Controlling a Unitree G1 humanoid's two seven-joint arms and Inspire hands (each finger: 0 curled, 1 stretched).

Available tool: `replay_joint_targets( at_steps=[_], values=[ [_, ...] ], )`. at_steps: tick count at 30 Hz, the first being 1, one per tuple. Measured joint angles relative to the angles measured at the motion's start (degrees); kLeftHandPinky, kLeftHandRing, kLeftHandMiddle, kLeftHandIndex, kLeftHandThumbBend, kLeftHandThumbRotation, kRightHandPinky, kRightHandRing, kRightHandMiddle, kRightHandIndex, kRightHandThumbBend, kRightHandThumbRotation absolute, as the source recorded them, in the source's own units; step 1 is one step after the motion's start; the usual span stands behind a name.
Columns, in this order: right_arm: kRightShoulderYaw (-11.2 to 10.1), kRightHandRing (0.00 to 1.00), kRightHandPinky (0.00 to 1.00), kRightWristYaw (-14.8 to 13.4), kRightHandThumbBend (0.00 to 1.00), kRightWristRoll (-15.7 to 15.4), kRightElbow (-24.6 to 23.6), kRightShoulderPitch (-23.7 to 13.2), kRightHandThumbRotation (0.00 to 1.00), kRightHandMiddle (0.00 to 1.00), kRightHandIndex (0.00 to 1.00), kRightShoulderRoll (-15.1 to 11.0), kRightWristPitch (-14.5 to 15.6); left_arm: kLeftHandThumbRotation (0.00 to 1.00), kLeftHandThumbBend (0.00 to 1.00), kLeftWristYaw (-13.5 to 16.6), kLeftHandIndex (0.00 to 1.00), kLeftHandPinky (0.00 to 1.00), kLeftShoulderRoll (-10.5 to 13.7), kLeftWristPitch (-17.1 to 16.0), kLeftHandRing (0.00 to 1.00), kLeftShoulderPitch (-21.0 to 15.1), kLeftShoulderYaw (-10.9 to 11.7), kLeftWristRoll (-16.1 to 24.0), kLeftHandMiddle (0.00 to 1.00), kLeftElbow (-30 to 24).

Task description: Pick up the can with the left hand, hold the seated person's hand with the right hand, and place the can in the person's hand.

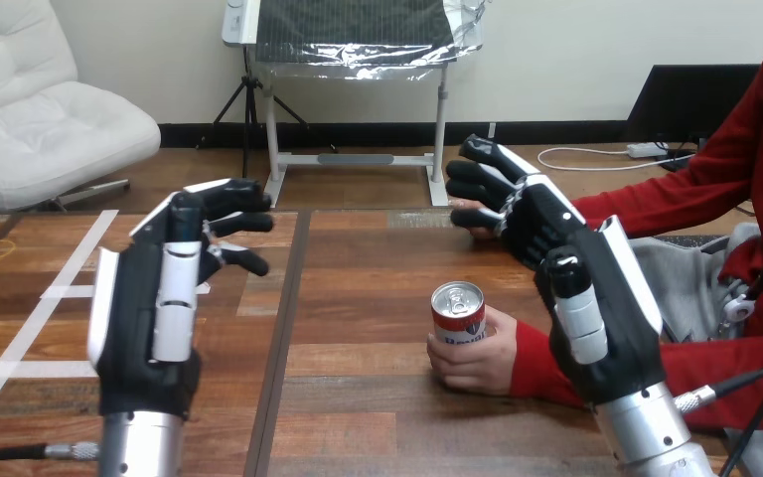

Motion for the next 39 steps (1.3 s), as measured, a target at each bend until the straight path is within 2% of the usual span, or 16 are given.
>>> replay_joint_targets(
  at_steps=[12,20,32,39],
  values=[
    [-0.10,0.84,0.79,1.68,0.84,0.15,-0.04,0.98,1.00,0.85,0.87,-0.06,0.81,1.00,0.41,-1.42,0.64,0.50,-1.10,-2.06,0.68,1.58,-2.47,0.10,0.68,-0.19],
    [-0.18,0.85,0.79,2.40,0.82,0.40,-0.04,0.99,1.00,0.85,0.87,-0.06,1.71,1.00,0.39,-2.35,0.64,0.51,-1.06,-2.11,0.70,2.89,-3.41,0.14,0.69,-0.19],
    [-0.21,0.87,0.81,4.16,0.83,0.89,-0.04,0.99,1.00,0.86,0.87,-0.26,3.40,0.98,0.46,-2.14,0.67,0.52,-0.91,-2.19,0.70,3.60,-2.58,-0.37,0.70,-0.19],
    [-0.21,0.87,0.83,4.98,0.83,1.15,-0.04,0.99,1.00,0.86,0.86,-0.17,3.41,0.96,0.51,-1.68,0.74,0.53,-1.13,-3.47,0.71,3.59,-1.84,-0.40,0.73,-0.19]
  ],
)
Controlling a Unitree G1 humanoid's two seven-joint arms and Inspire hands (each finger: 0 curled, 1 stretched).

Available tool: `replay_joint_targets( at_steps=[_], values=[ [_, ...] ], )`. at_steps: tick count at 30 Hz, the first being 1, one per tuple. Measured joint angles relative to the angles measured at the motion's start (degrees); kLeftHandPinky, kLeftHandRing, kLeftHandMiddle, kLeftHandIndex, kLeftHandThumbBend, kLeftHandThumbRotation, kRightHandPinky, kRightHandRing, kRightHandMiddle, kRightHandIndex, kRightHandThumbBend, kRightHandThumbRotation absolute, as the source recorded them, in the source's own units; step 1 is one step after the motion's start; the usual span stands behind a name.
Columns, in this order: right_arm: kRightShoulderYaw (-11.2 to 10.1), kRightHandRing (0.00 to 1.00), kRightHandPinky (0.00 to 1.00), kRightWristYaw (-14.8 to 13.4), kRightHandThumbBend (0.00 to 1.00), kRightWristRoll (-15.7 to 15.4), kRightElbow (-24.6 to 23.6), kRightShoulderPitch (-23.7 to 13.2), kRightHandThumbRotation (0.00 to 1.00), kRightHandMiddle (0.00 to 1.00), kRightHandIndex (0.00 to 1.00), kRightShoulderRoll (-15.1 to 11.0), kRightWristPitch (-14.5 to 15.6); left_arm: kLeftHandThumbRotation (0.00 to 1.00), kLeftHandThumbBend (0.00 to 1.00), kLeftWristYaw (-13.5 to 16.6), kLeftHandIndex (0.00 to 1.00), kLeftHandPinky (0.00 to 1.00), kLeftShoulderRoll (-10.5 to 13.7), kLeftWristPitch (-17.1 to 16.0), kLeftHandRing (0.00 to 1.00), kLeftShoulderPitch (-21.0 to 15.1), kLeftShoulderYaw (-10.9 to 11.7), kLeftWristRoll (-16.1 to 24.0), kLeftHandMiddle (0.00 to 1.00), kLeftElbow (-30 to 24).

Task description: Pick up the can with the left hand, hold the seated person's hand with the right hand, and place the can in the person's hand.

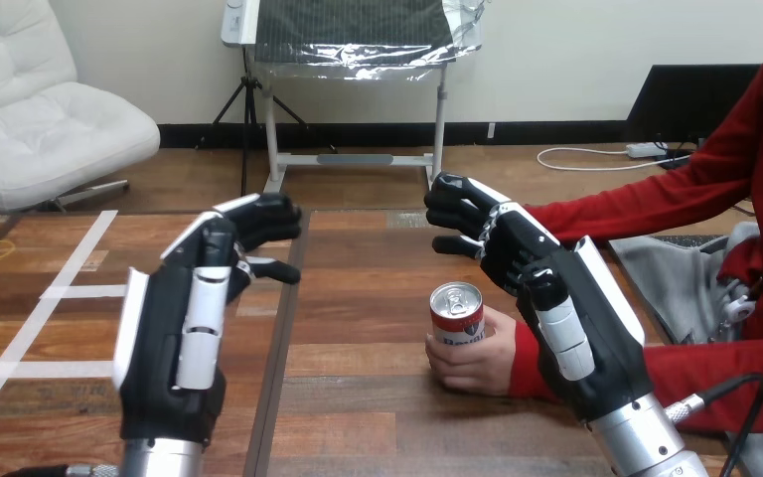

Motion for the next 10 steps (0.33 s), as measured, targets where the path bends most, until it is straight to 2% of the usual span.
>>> replay_joint_targets(
  at_steps=[5,8,10],
  values=[
    [0.01,0.87,0.84,0.78,0.85,0.85,0.01,0.00,1.00,0.86,0.87,0.10,0.00,0.99,0.55,0.22,0.81,0.58,-0.01,-0.27,0.75,-0.03,0.34,0.07,0.79,-0.27],
    [0.01,0.88,0.84,1.09,0.85,1.38,0.01,0.00,1.00,0.87,0.87,0.21,0.08,0.99,0.57,0.15,0.86,0.67,0.01,-0.33,0.79,-0.03,0.35,0.05,0.83,-0.42],
    [0.01,0.88,0.85,1.24,0.86,1.63,0.01,0.00,1.00,0.87,0.88,0.26,0.26,1.00,0.59,-0.08,0.90,0.78,0.06,-0.37,0.83,-0.03,0.37,-0.13,0.86,-0.53]
  ],
)
